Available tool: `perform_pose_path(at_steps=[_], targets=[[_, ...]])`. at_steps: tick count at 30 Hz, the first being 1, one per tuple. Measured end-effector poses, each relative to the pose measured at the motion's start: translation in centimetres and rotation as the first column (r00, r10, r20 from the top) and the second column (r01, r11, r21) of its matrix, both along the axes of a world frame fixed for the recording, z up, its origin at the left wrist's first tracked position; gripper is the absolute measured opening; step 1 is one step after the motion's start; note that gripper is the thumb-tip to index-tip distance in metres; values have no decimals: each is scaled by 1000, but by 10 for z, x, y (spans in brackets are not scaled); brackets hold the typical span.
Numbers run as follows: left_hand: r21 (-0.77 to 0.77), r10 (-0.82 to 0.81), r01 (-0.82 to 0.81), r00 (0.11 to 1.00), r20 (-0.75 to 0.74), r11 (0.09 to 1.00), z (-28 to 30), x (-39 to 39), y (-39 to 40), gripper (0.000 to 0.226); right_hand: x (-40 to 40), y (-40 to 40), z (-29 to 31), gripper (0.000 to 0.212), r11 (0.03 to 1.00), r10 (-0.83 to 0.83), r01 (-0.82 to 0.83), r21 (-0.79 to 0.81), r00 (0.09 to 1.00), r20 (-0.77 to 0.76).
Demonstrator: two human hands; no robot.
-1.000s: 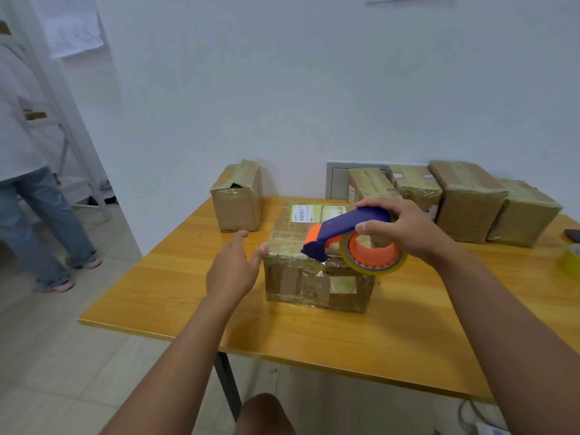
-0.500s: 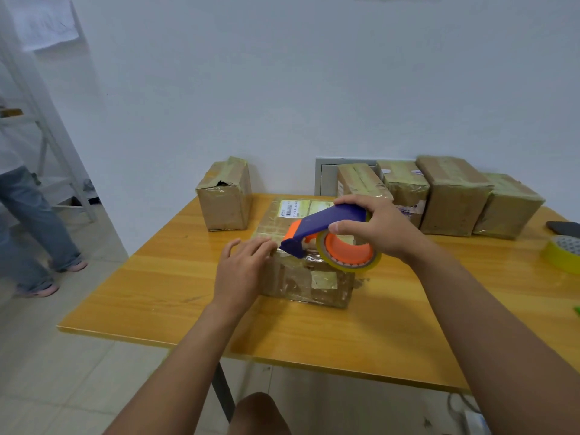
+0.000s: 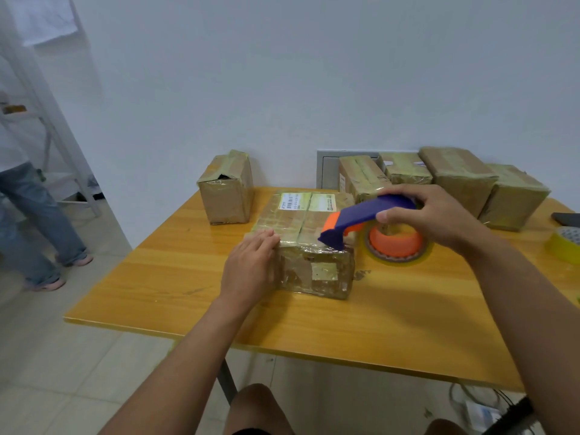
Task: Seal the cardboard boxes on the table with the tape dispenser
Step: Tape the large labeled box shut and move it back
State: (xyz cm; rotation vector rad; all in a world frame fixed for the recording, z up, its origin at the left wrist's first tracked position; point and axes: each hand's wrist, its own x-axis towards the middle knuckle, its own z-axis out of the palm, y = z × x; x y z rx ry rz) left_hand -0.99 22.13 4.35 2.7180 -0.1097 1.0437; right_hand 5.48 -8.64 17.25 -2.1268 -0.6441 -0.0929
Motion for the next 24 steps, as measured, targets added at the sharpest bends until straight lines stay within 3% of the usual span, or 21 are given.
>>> perform_pose_path(at_steps=[7, 11, 13, 19, 24], targets=[[129, 100, -85, 988, -114, 988, 11, -1, -23, 47, -11, -6, -25, 50, 1000, -5, 5, 23, 1000, 7], [193, -59, 73, 995, -77, 978, 14, 4, -45, 56, -12, -7, -25, 52, 999, 17, -17, 33, 1000, -10], [172, -118, 136, 987, -113, 976, 12, 7, -51, 58, -10, -8, -26, 51, 1000, 15, -15, 26, 1000, -17], [95, -123, 129, 990, -66, 987, 5, 13, -58, 63, -7, -10, -31, 46, 999, 22, -20, 42, 999, -39], [31, -100, 99, 994, 33, 995, -5, 19, -60, 44, -7, -16, -38, 44, 996, 42, -36, 83, 997, -69]])
